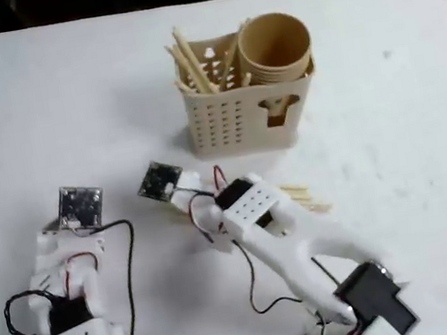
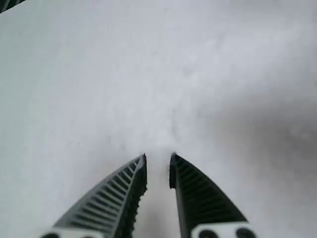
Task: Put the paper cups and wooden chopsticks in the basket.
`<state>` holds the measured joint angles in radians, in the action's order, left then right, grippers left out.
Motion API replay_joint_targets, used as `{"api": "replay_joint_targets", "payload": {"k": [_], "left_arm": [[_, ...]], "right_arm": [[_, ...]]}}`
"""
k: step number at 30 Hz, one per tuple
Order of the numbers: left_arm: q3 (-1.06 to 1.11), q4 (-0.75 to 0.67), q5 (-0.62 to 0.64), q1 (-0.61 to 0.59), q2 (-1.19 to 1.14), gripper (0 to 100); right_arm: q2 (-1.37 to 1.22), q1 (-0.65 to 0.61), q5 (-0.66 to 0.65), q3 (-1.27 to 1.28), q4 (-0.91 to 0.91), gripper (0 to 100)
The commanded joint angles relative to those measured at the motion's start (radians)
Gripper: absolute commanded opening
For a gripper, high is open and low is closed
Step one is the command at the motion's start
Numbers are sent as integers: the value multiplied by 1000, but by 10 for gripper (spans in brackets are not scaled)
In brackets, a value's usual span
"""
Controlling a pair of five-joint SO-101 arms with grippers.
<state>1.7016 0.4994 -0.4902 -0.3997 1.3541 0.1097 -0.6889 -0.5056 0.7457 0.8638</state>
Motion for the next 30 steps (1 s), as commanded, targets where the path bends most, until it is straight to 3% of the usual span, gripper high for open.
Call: {"api": "replay_joint_targets", "payload": {"k": [1, 6, 12, 30], "left_arm": [[-8, -20, 6, 15, 13, 94], [-8, -20, 6, 15, 13, 94], [-8, -20, 6, 15, 13, 94], [-8, -20, 6, 15, 13, 94]], "right_arm": [[-25, 10, -11, -11, -12, 169], [-67, 10, -11, -21, -12, 166], [-107, 15, -11, -43, -12, 19], [-105, 38, -9, -44, -13, 17]]}}
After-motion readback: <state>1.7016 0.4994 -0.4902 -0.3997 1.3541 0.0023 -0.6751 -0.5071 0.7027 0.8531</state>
